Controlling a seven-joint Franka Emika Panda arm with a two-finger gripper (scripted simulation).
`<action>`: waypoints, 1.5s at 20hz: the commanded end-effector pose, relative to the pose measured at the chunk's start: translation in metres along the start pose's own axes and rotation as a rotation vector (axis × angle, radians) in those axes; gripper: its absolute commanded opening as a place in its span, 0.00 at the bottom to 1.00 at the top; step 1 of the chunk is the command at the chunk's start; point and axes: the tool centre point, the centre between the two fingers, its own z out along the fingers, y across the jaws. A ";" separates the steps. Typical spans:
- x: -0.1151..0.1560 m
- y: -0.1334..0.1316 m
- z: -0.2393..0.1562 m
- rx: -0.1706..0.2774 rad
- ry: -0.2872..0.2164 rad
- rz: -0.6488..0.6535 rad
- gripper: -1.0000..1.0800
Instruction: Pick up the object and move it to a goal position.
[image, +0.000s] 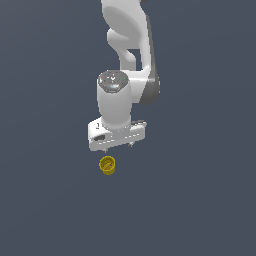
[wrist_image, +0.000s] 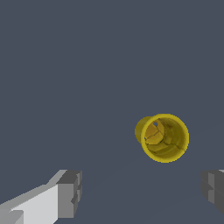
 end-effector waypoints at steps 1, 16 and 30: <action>0.003 0.010 0.011 0.003 -0.005 -0.055 0.96; 0.010 0.052 0.060 0.023 -0.019 -0.291 0.96; 0.009 0.056 0.080 0.026 -0.020 -0.315 0.96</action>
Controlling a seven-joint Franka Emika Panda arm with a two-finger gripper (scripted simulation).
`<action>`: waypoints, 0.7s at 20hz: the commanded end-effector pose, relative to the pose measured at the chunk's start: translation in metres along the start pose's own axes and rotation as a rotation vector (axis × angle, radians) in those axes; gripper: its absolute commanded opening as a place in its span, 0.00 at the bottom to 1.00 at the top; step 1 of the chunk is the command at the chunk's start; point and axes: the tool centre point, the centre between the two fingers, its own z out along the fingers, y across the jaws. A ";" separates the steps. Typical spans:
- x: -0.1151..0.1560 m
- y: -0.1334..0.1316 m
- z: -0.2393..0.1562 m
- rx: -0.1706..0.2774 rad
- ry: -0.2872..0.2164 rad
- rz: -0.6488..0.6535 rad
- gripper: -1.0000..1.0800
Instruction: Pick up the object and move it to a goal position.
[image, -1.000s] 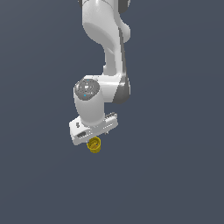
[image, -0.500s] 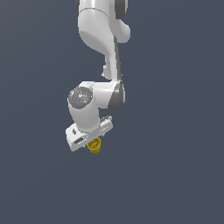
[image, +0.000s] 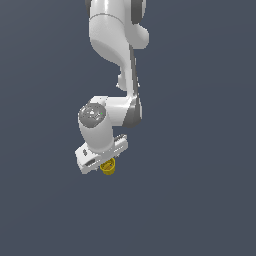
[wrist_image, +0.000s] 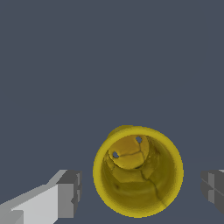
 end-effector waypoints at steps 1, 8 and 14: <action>-0.001 0.000 0.012 0.001 -0.001 -0.001 0.96; -0.001 -0.001 0.042 0.001 -0.001 -0.003 0.96; 0.000 0.000 0.042 0.001 -0.001 -0.003 0.00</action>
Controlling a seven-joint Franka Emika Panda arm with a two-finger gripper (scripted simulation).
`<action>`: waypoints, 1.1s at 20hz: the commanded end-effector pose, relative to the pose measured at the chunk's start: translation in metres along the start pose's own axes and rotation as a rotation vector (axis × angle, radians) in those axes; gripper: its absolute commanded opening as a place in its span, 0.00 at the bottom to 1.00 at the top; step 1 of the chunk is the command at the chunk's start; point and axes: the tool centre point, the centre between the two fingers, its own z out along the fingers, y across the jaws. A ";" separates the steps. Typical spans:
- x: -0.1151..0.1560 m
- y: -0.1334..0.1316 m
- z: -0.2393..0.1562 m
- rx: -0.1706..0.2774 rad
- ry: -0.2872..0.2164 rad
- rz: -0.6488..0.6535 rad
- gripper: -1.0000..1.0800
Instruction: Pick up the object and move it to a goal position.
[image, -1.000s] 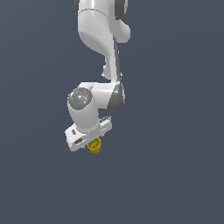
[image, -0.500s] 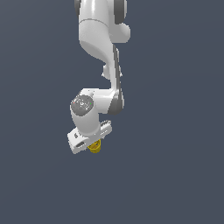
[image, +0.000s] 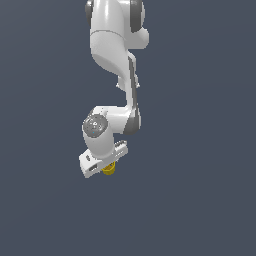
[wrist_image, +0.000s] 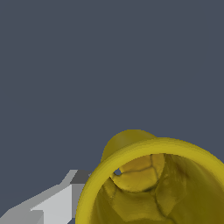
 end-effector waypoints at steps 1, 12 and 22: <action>0.000 0.000 0.000 0.000 0.000 0.000 0.00; -0.001 -0.001 -0.001 0.000 0.000 0.000 0.00; -0.015 -0.013 -0.029 0.000 0.000 0.000 0.00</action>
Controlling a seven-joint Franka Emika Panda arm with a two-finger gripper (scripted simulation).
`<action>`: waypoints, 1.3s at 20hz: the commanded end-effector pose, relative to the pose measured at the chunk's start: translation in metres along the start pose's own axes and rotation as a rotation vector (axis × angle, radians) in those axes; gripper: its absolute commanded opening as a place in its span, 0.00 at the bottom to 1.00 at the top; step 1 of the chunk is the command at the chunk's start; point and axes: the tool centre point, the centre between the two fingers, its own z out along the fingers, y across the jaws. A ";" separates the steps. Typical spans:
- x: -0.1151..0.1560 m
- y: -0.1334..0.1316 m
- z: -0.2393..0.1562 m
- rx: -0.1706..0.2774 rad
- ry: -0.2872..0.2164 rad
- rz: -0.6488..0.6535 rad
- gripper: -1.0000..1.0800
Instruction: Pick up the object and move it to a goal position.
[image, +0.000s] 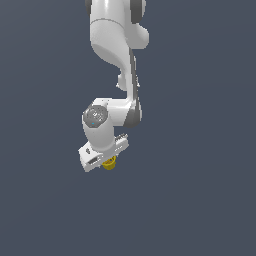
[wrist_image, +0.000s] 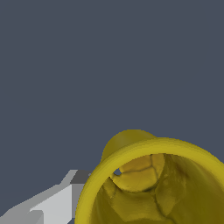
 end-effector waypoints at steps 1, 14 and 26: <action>-0.005 -0.004 -0.012 -0.002 0.002 0.000 0.00; -0.044 -0.038 -0.092 -0.002 0.001 0.000 0.00; -0.057 -0.050 -0.122 -0.002 0.002 0.000 0.00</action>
